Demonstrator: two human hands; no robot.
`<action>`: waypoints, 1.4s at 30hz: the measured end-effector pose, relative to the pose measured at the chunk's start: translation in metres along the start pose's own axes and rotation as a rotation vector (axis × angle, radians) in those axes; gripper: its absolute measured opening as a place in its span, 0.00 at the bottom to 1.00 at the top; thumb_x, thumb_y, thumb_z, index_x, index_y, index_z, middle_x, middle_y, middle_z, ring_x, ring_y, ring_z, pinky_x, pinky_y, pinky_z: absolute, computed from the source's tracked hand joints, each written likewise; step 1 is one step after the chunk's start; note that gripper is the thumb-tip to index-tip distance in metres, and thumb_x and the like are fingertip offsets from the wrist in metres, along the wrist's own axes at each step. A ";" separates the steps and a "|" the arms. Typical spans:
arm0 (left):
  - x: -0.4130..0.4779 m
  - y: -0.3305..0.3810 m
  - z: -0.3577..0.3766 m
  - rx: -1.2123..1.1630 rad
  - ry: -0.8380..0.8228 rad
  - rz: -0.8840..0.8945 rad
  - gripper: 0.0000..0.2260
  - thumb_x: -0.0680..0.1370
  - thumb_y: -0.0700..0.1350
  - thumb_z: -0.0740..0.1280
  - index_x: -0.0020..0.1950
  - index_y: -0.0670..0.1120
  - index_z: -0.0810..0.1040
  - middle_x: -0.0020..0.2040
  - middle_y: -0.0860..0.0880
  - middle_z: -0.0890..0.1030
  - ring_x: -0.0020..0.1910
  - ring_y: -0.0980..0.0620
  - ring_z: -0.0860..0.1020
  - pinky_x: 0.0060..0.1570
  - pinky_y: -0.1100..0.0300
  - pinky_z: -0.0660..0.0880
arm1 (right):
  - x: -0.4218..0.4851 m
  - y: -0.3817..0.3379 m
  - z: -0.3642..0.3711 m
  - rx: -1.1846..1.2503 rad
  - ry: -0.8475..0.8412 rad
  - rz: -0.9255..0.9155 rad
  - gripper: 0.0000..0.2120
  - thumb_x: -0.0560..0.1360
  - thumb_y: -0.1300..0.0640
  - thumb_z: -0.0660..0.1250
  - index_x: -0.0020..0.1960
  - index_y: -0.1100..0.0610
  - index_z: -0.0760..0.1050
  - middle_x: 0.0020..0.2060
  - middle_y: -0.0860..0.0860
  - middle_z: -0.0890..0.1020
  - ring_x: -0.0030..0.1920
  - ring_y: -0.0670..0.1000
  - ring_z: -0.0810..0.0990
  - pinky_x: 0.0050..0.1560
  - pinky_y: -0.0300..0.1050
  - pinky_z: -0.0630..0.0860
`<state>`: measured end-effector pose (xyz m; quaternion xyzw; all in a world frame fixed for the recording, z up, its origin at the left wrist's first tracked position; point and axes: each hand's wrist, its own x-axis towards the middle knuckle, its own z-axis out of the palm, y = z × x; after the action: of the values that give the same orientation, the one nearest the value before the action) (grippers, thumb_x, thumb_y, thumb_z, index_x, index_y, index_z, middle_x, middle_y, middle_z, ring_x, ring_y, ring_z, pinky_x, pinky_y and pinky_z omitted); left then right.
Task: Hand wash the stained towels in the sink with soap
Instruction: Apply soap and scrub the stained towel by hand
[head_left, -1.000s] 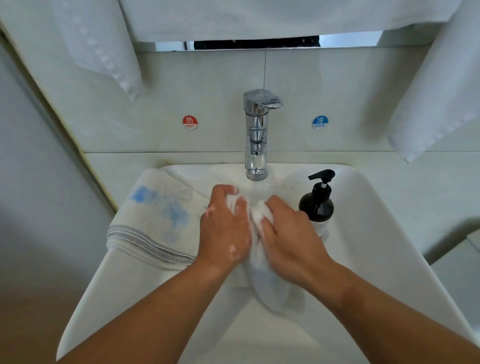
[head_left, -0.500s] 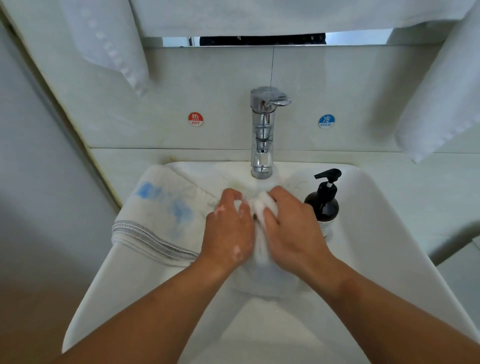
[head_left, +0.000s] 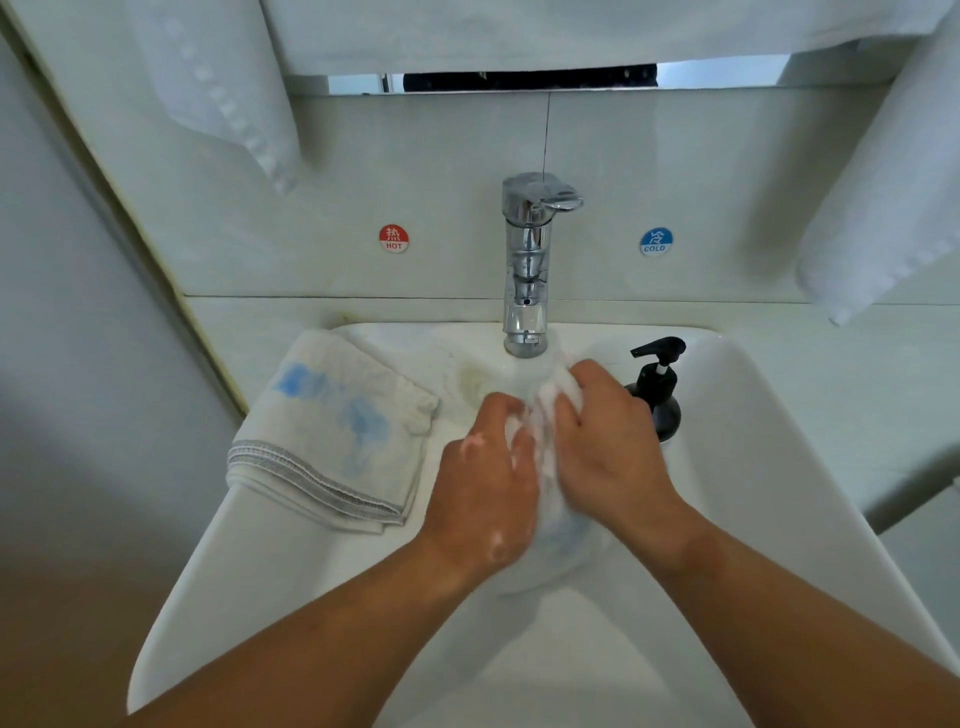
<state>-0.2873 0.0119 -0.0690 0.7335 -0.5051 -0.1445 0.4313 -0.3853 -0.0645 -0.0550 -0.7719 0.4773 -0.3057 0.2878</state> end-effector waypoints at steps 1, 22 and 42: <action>-0.001 0.003 -0.001 -0.053 0.044 0.053 0.08 0.84 0.50 0.59 0.62 0.52 0.72 0.48 0.52 0.82 0.46 0.51 0.80 0.44 0.62 0.69 | 0.003 0.003 -0.003 -0.039 -0.019 0.049 0.05 0.82 0.56 0.58 0.56 0.55 0.71 0.44 0.57 0.78 0.48 0.61 0.77 0.43 0.47 0.66; 0.010 -0.007 -0.004 0.115 -0.044 -0.016 0.09 0.85 0.47 0.56 0.63 0.49 0.71 0.51 0.44 0.82 0.49 0.41 0.80 0.46 0.55 0.70 | -0.006 -0.004 0.006 0.091 -0.029 -0.008 0.04 0.82 0.57 0.62 0.48 0.53 0.70 0.40 0.52 0.78 0.44 0.56 0.77 0.43 0.47 0.69; 0.021 -0.004 -0.007 -0.094 0.104 -0.100 0.08 0.84 0.47 0.60 0.63 0.50 0.72 0.54 0.53 0.80 0.54 0.49 0.78 0.47 0.64 0.66 | -0.014 0.000 -0.004 -0.022 -0.183 -0.038 0.11 0.83 0.53 0.60 0.42 0.51 0.65 0.39 0.50 0.76 0.42 0.55 0.74 0.40 0.48 0.67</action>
<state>-0.2714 -0.0022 -0.0632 0.7432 -0.4375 -0.1510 0.4831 -0.3932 -0.0518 -0.0555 -0.8087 0.4376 -0.2337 0.3159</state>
